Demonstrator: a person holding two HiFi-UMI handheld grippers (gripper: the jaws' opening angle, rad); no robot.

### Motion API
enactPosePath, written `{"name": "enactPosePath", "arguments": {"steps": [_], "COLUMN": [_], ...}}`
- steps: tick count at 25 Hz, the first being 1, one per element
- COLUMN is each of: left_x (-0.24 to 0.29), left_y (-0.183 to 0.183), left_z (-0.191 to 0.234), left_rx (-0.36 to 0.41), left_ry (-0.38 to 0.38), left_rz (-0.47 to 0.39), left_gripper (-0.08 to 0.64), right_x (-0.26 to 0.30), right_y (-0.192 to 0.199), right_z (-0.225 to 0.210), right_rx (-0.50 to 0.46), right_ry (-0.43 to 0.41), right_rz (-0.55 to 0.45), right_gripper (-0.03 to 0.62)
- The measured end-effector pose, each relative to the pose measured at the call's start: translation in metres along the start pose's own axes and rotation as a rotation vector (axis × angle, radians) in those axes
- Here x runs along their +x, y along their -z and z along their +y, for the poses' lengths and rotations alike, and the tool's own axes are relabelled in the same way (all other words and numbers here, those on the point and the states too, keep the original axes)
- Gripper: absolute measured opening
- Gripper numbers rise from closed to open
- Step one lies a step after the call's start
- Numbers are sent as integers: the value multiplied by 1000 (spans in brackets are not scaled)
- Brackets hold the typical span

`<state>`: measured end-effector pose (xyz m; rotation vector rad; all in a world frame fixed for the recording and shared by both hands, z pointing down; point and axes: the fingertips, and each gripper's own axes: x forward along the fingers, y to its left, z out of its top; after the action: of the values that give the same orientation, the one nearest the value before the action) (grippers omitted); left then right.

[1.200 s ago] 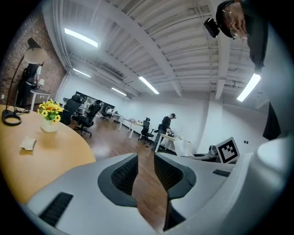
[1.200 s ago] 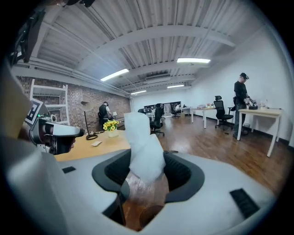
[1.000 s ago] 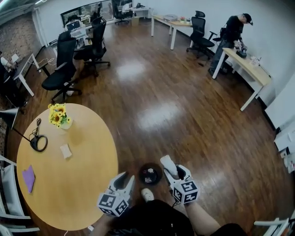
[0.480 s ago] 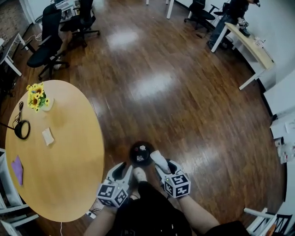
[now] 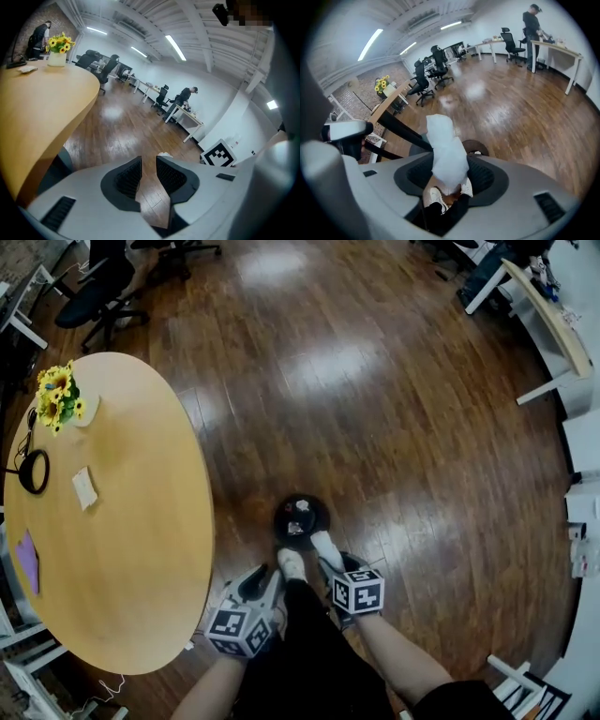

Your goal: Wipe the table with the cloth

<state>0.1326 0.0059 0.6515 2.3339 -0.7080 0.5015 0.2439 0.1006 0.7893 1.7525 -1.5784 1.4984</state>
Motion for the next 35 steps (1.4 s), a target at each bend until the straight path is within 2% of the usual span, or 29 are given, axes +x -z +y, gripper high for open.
{"name": "enactPosePath", "arguments": {"steps": [7, 15, 25, 33, 35], "left_x": [5, 9, 14, 20, 20], "left_y": [5, 3, 7, 1, -7], "left_z": [20, 28, 23, 28, 22], "left_rx": [-35, -62, -69, -54, -50], "left_ry": [-23, -30, -35, -15, -4], "left_rz": [20, 22, 46, 36, 23], "left_gripper": [98, 98, 98, 97, 74], "right_x": [33, 57, 61, 48, 37], "right_y": [5, -8, -23, -31, -36], "right_z": [-3, -1, -7, -9, -7], "right_rx": [41, 23, -17, 5, 6], "right_ry": [-4, -8, -6, 4, 1], "right_rz": [62, 89, 41, -18, -46], "right_gripper": [224, 227, 258, 258, 258]}}
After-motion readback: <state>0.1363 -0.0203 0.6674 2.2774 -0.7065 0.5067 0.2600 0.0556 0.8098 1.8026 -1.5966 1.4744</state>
